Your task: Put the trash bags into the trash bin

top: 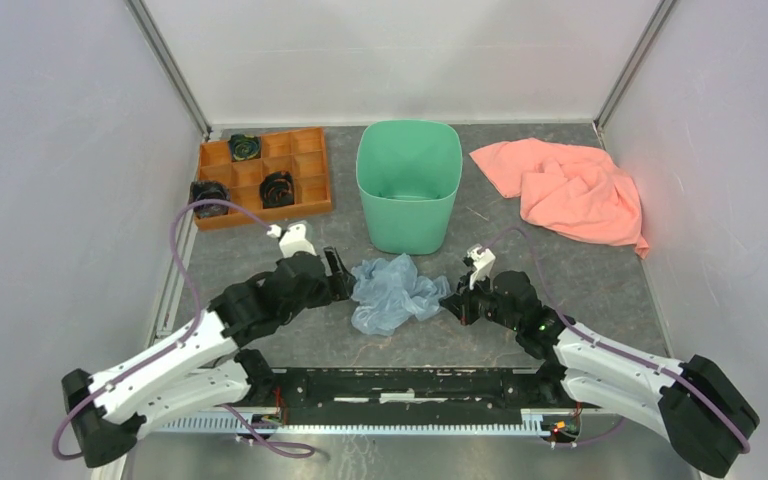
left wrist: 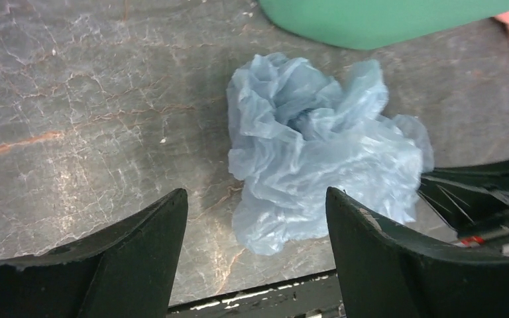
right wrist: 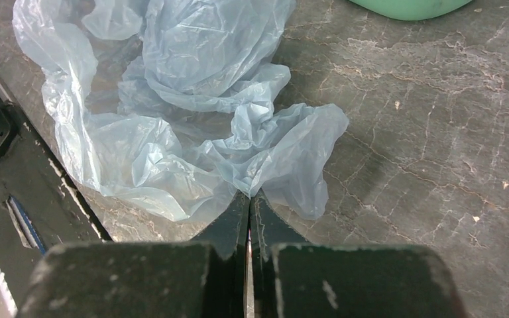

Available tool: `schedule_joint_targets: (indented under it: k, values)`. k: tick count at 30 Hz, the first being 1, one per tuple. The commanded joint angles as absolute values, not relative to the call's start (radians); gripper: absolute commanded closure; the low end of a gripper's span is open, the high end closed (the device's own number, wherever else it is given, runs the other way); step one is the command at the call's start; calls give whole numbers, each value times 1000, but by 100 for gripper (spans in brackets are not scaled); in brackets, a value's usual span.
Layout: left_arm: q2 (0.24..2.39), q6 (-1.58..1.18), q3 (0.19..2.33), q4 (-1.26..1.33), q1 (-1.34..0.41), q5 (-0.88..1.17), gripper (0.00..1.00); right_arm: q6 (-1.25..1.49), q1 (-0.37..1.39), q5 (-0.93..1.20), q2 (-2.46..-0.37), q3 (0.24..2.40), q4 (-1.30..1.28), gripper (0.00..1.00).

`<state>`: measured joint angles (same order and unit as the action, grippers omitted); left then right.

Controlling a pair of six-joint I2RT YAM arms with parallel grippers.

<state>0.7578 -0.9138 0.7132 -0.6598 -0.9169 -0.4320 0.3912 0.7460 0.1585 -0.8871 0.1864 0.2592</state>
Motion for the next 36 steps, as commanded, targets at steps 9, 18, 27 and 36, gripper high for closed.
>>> schedule_joint_targets:
  k: [9, 18, 27, 36]
  values:
    - [985, -836, 645, -344, -654, -71, 9, 340, 746, 249, -842, 223, 257, 100]
    - [1104, -877, 592, -114, -634, 113, 51, 326, 747, 270, -805, 236, 229, 100]
    - [989, -831, 583, -269, -634, 4, 96, 309, 746, 249, -809, 278, 212, 100]
    - [827, -636, 864, -441, -634, -178, 98, 257, 746, 92, -917, 506, 12, 100]
